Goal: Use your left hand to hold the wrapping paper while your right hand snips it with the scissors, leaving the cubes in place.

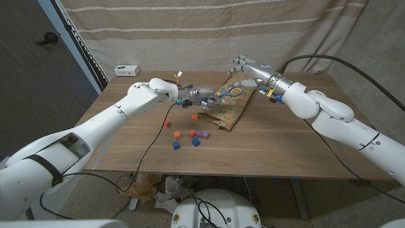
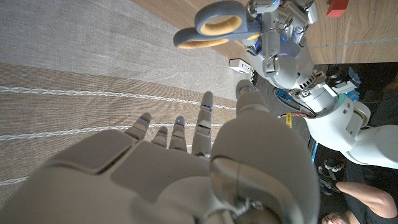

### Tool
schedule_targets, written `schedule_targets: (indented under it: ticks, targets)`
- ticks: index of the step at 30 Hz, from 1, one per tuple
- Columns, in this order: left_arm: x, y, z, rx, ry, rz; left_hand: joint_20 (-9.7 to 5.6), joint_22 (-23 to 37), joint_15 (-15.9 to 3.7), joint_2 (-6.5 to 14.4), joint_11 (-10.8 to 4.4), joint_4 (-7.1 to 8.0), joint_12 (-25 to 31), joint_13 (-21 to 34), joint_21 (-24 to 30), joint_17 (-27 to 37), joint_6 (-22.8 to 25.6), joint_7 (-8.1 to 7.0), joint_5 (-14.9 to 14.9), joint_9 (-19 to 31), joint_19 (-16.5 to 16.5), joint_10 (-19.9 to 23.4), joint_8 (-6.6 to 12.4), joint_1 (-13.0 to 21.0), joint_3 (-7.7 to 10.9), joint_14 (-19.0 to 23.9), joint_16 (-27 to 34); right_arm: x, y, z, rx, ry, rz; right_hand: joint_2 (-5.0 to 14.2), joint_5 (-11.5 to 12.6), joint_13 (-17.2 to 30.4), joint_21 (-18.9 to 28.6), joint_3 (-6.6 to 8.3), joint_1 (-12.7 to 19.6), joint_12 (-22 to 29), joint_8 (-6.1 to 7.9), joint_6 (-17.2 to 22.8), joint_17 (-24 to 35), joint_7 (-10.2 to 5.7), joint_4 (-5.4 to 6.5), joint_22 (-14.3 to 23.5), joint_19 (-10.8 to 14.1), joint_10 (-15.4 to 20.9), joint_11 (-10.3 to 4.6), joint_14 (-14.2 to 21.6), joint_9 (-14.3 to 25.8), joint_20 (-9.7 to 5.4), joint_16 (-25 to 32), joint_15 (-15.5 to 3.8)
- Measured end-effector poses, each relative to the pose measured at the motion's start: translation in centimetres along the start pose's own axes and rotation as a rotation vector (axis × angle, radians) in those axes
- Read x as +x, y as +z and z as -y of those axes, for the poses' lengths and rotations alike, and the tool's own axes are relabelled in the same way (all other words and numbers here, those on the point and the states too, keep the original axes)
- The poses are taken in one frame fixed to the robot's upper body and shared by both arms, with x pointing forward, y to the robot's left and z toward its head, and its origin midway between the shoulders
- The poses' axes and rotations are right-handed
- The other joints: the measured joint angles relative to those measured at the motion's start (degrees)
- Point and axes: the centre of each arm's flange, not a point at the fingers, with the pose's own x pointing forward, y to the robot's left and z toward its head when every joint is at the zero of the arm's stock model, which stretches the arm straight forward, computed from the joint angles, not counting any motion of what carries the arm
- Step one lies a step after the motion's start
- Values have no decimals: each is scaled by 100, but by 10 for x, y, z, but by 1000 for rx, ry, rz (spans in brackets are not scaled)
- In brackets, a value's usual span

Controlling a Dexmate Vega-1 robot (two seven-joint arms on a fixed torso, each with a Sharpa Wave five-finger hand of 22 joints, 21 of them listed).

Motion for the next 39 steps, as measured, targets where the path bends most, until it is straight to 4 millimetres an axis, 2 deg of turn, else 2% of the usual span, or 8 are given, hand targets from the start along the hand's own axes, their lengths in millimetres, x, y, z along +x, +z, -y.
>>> schedule_targets:
  ticks: [7,16,17,20,27,32,39]
  targets:
    - [0,-2,1,-3,0,-3,0,-11,0,-1,8,0,0,0,0,0,0,0,0,-19,0,-8,0,0,0,0,0,1,6,-1,-54,11,8,0,-35,0,0,20,0,33,43,44,0,6,20,0,0,0,0,1,48,0,0,1]
    - [0,-3,3,-4,-3,-5,0,-26,0,-10,9,-19,0,0,0,0,0,0,-1,-9,1,-8,0,-8,19,0,0,1,2,-3,-111,36,-13,0,-69,0,0,35,0,33,64,102,0,42,35,0,42,30,30,1,79,0,0,0]
    - [0,-3,2,-4,2,-5,0,-26,0,-10,9,-19,0,0,0,0,-1,0,-3,-9,0,-8,0,-8,19,0,0,6,10,-4,-113,36,4,0,-69,0,0,42,0,33,81,102,0,42,43,0,42,30,31,1,90,1,0,0]
    - [0,-4,2,-3,3,-6,0,-27,0,-18,10,-19,0,0,0,0,-1,0,-4,-9,1,-9,0,-17,19,0,0,6,9,-5,-126,47,-5,0,-100,0,0,42,0,33,85,144,0,40,43,0,42,30,31,1,105,1,0,0]
    - [-1,-3,2,6,9,-2,0,-63,0,-16,11,-19,0,0,0,0,-1,0,-5,-9,1,-8,0,-14,19,0,0,10,13,-5,-155,65,-2,24,-145,1,0,64,23,55,171,268,-1,24,65,0,62,92,-31,77,153,21,0,-13]
    - [-2,-3,2,10,12,-2,0,-94,0,-16,11,-19,0,0,0,0,-1,0,-5,-36,1,-8,0,-14,19,0,0,12,14,-5,-177,83,-5,23,-173,1,0,104,23,78,173,327,-1,21,57,0,94,184,0,125,185,-11,0,-1]
    - [-4,-3,3,16,18,-1,0,-96,0,-16,20,-18,0,0,0,0,-1,0,-5,-19,1,0,0,-13,18,0,0,15,13,-4,-193,109,-11,23,-195,1,0,110,23,118,252,426,-1,29,64,0,114,246,0,156,220,-31,0,-31]
